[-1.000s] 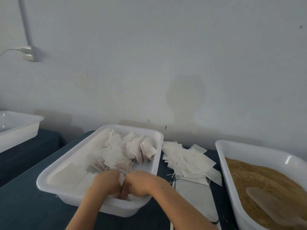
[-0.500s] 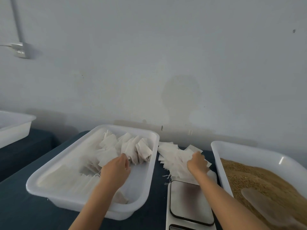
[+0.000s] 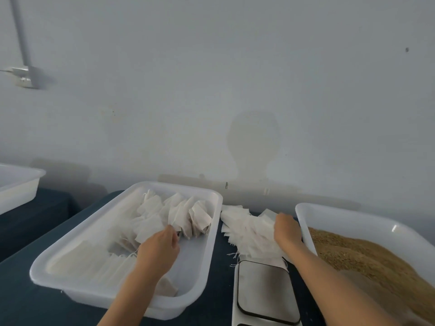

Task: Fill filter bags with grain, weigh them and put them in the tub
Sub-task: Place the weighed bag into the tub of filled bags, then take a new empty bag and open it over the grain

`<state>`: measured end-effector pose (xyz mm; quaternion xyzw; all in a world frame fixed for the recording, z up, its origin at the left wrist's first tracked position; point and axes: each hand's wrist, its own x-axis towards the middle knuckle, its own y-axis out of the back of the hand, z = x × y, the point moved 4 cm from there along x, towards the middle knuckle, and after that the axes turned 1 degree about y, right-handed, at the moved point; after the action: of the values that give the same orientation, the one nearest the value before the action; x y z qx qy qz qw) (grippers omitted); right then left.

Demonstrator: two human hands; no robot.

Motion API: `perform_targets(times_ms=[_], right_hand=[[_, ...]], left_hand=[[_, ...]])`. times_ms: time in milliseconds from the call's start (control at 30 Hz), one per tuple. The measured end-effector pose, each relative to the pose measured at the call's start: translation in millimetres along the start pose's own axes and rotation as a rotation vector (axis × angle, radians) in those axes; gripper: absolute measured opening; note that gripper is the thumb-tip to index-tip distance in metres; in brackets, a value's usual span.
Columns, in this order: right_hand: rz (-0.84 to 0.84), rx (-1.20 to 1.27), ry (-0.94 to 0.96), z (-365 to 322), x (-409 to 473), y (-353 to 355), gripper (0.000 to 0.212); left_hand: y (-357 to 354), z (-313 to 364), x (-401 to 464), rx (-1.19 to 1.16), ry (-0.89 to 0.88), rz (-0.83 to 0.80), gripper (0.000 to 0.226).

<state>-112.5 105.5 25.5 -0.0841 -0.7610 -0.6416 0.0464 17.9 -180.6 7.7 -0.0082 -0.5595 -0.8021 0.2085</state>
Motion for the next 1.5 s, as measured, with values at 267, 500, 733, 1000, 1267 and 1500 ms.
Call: perform_targets(times_ms=[267,500,733,1000,1267,1500], right_hand=[[0.196,0.501,0.065,68.6,-5.4,79.9,0.029],[0.185,0.927,0.059,160.0,-50.8,99.7,0.023],[0.183,0.887,0.089,210.8,-91.8,81.9,0.02],[0.032,1.049,0.166,209.8,-105.5,69.7,0.025],[-0.147,1.218,0.139,206.9,-103.4,57.7,0.033],[-0.16,1.203,0.152,205.2,-103.7,56.8,0.029]], left_hand=[[29.5,54.6,-19.1,-0.294,-0.075,0.27,0.008],[-6.5,201.0,-53.9,-0.657,-0.352,0.004,0.017],[-66.2,320.7,-82.6,-0.802,-0.486,-0.36,0.011],[-96.8,361.8,-95.7,-1.011,-0.489,-0.541,0.043],[-108.3,347.8,-91.4,-1.094,-0.502,-0.53,0.035],[-104.8,346.6,-93.7,-1.077,-0.511,-0.56,0.038]])
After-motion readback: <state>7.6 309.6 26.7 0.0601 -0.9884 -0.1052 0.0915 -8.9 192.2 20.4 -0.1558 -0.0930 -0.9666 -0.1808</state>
